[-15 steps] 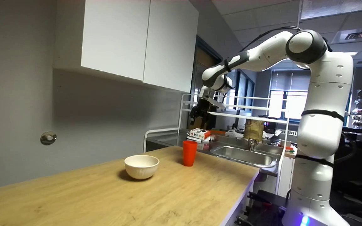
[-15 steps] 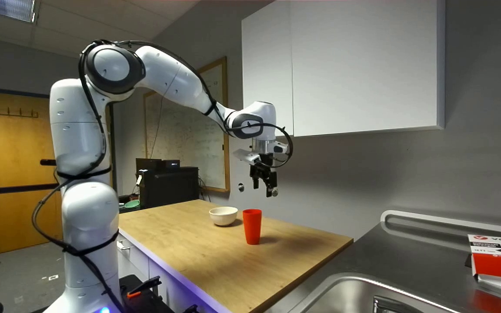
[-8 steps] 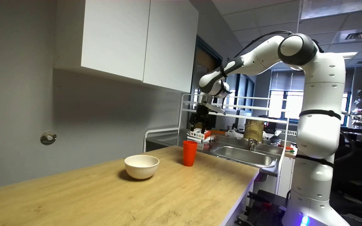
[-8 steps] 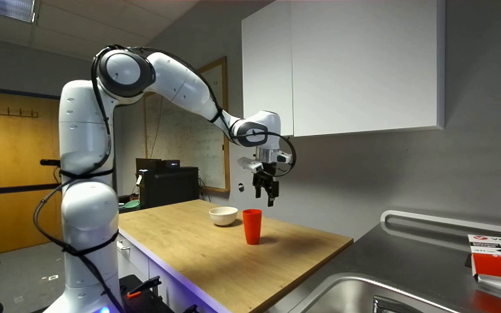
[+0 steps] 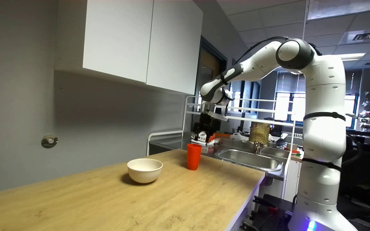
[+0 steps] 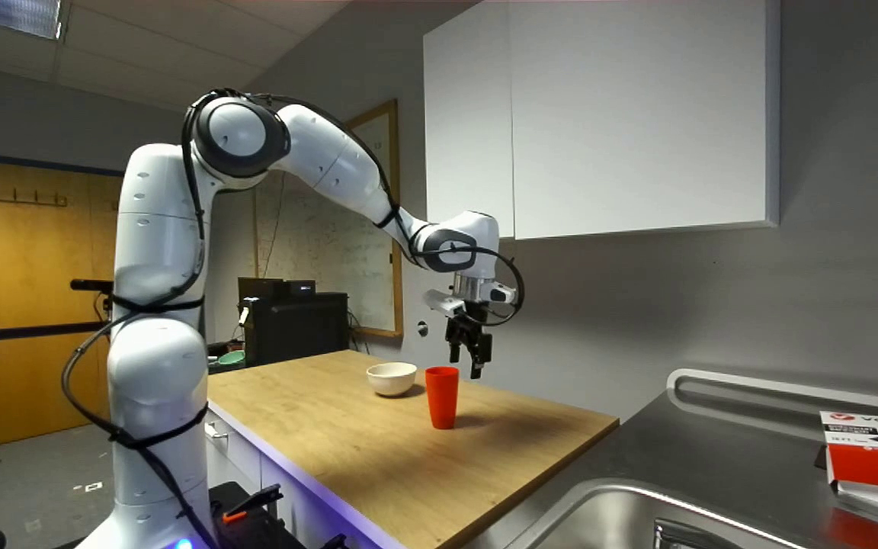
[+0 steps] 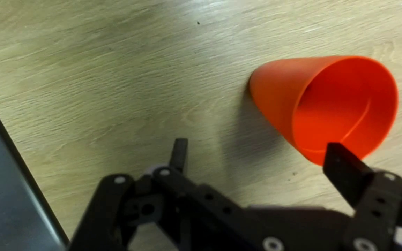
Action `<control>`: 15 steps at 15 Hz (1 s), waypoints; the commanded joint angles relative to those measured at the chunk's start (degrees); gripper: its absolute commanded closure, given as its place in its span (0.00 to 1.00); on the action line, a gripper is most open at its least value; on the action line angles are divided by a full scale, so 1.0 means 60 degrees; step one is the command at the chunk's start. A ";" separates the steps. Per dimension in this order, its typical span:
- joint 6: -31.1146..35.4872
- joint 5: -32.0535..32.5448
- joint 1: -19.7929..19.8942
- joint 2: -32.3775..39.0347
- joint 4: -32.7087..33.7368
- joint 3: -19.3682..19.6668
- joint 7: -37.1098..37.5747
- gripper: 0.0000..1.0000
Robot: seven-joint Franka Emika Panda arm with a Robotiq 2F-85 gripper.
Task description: Pour the contents of the cup into the bowl
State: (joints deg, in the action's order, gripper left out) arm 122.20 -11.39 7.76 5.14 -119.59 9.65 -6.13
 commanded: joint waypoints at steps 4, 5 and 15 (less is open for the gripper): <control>-0.0226 0.0506 0.0057 0.0712 0.0404 -0.0107 0.0379 0.00; -0.0223 0.0574 0.0051 0.0786 0.0442 -0.0112 0.0413 0.00; -0.0241 0.1390 -0.0054 0.0933 0.0621 -0.0144 0.0899 0.86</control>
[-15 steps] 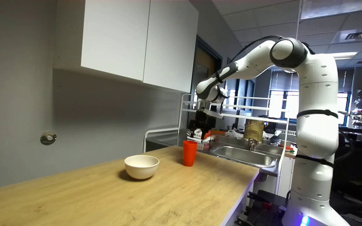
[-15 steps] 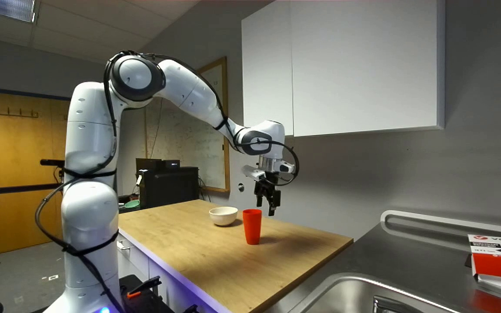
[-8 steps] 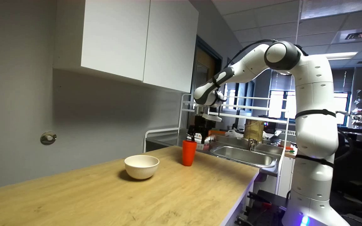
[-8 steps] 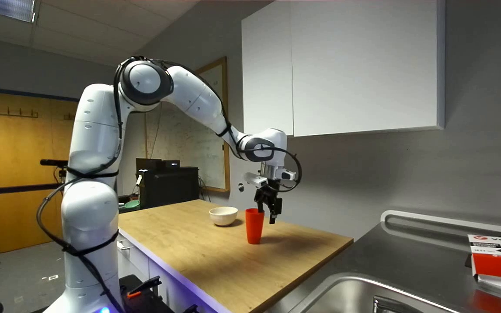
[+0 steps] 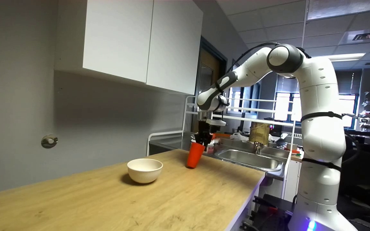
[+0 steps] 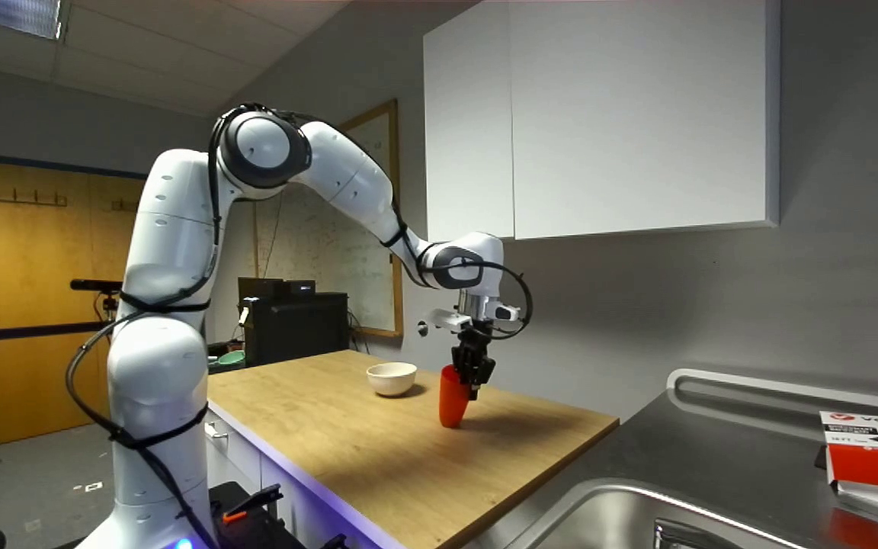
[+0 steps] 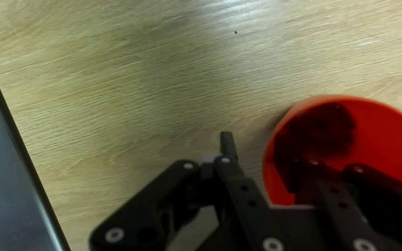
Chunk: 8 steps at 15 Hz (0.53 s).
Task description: Pour the contents of the cup into the bowl
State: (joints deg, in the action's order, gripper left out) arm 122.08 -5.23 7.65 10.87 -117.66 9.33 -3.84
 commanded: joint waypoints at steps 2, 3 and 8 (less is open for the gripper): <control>-0.0180 0.0591 -0.0125 -0.0095 0.0305 -0.0114 0.0839 0.98; -0.0184 0.0687 -0.0175 -0.0132 0.0310 -0.0133 0.0983 1.00; -0.0213 0.1044 -0.0497 -0.0525 0.0308 -0.0367 0.1653 1.00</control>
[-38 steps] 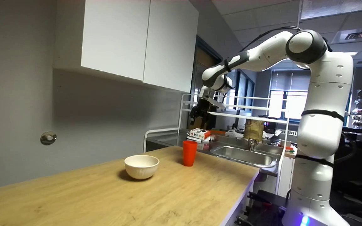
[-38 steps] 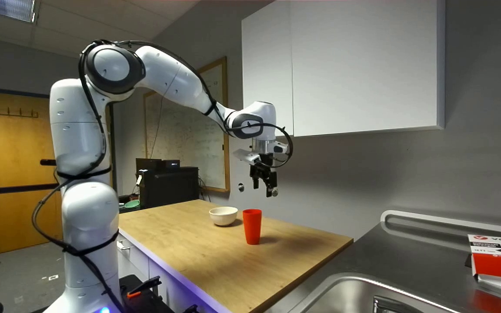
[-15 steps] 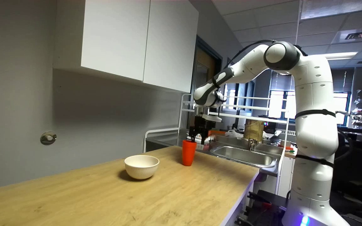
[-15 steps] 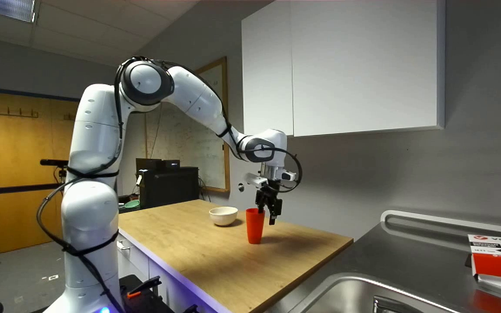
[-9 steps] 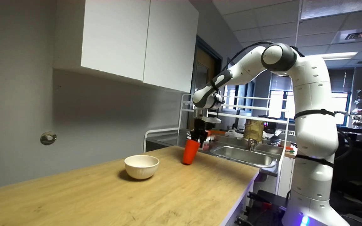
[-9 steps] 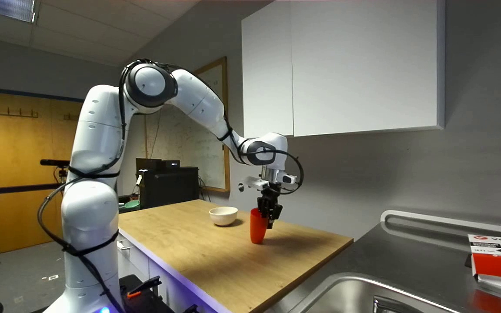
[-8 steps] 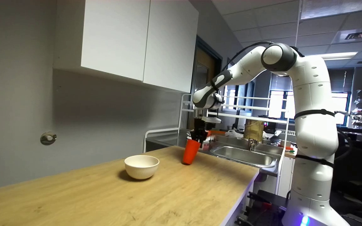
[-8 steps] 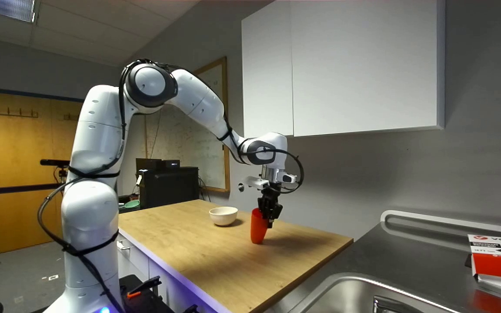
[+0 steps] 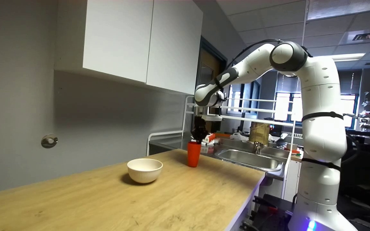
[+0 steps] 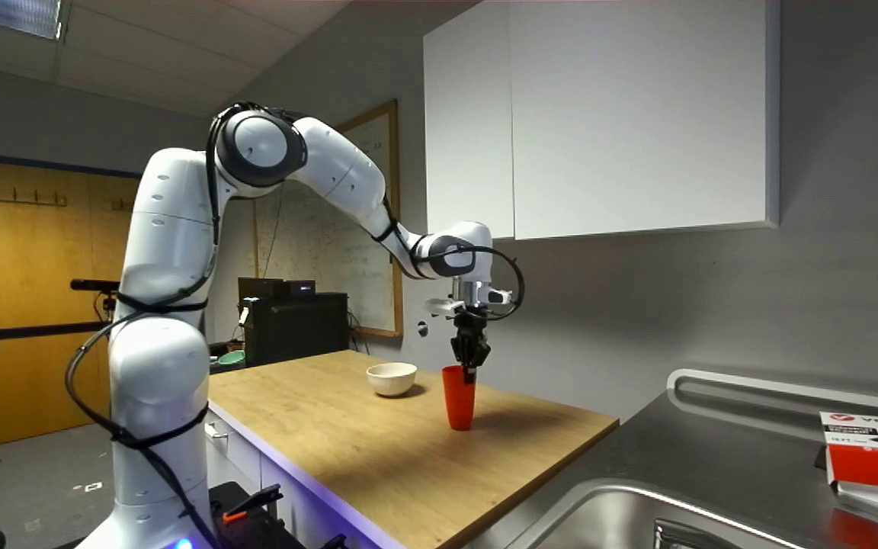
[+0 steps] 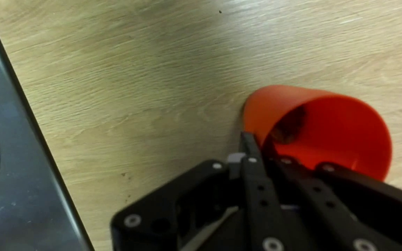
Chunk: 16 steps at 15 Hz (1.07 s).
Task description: Pour the contents of the cup into the bowl
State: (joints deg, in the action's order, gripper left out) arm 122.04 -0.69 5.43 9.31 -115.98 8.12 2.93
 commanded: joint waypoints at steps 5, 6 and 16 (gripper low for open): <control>-0.0027 0.0749 -0.0488 -0.0706 -0.0110 -0.0387 0.1306 0.99; 0.0152 0.1089 -0.0609 -0.0863 -0.0189 -0.0434 0.1641 0.99; -0.0390 0.3154 -0.1713 -0.1014 -0.0034 -0.1589 0.3560 0.99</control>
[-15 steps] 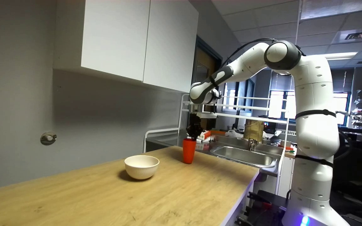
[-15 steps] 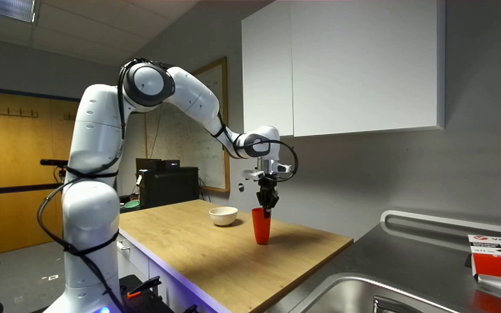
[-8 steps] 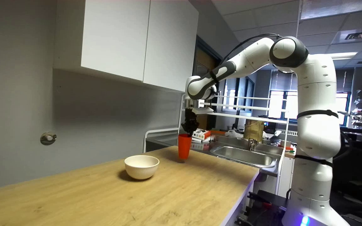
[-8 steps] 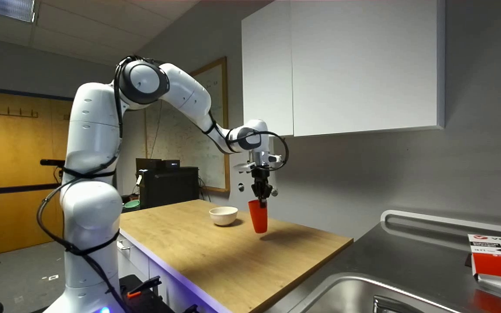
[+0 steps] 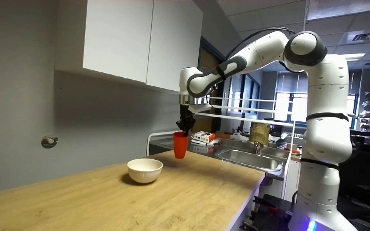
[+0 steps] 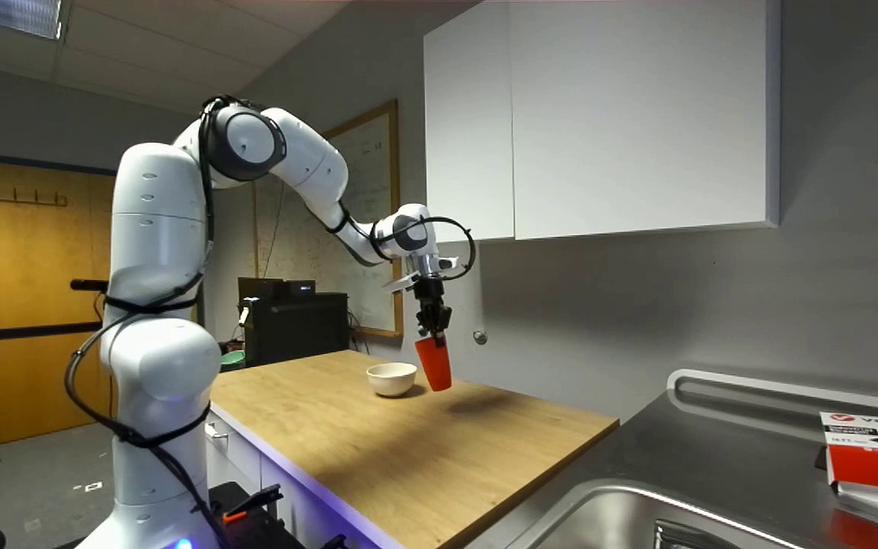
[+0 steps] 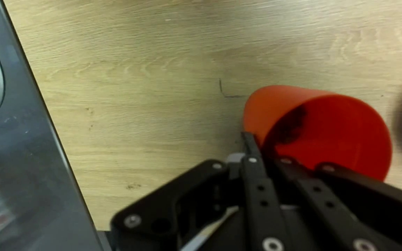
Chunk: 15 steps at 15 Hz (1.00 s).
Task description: Pour the contents of the cup into the bowl
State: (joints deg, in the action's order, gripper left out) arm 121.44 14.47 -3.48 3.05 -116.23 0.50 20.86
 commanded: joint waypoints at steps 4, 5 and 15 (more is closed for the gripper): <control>-0.0462 0.1991 -0.0727 0.0458 0.0068 -0.0640 0.1802 0.99; -0.0503 0.2426 -0.0866 0.0577 0.0094 -0.0685 0.2180 0.99; -0.2404 0.4049 -0.2086 0.1375 0.0844 -0.1482 0.3838 0.99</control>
State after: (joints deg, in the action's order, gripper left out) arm 111.86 40.48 -14.67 10.16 -114.96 -6.21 44.81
